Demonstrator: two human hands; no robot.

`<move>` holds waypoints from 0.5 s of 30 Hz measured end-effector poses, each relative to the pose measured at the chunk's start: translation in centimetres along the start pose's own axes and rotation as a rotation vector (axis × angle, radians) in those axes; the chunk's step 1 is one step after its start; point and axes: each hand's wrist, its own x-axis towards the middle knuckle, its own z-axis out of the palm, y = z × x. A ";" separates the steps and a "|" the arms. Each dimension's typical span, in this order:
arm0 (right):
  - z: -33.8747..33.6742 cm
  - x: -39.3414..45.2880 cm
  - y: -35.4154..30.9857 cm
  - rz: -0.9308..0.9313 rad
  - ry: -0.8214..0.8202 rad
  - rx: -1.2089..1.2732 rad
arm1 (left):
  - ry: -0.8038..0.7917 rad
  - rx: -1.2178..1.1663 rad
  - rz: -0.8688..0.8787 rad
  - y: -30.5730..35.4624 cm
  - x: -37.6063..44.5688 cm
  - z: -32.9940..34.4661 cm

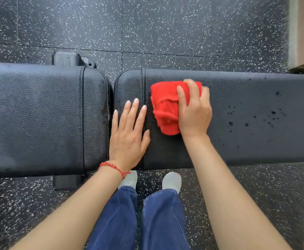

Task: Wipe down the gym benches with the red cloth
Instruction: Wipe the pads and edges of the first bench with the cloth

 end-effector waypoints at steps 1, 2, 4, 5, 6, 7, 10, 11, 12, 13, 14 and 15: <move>0.4 1.2 -0.1 0.013 0.009 0.000 | 0.010 0.006 0.004 -0.1 0.0 0.2; 0.7 2.1 -0.1 0.024 0.019 -0.001 | 0.019 0.006 0.007 -0.2 0.0 0.3; 1.0 2.7 0.1 0.048 0.030 -0.001 | 0.023 0.004 0.011 -0.2 0.0 0.4; 1.0 2.5 0.1 0.059 0.030 0.007 | 0.021 0.005 0.008 -0.2 -0.1 0.3; 0.9 2.1 0.2 0.068 0.029 0.016 | 0.017 0.007 0.004 -0.1 -0.1 0.2; 0.6 1.6 0.3 0.070 0.030 0.023 | 0.012 0.011 0.001 0.0 -0.1 0.1; -0.5 -0.7 1.4 0.038 0.012 0.046 | 0.001 0.018 -0.005 0.1 0.0 -0.1; -1.0 -1.7 1.9 0.022 -0.001 0.048 | -0.003 0.019 -0.006 0.2 0.1 -0.1; -1.5 -3.0 2.6 0.007 -0.013 0.044 | -0.005 0.022 -0.007 0.2 0.1 -0.2; -2.1 -4.4 3.3 -0.006 -0.025 0.038 | -0.008 0.026 -0.008 0.2 0.0 -0.1; -2.8 -5.9 4.1 -0.016 -0.038 0.032 | -0.011 0.029 -0.009 0.2 0.1 -0.1; -3.4 -7.3 4.8 -0.025 -0.052 0.029 | -0.013 0.031 -0.010 0.2 0.1 -0.1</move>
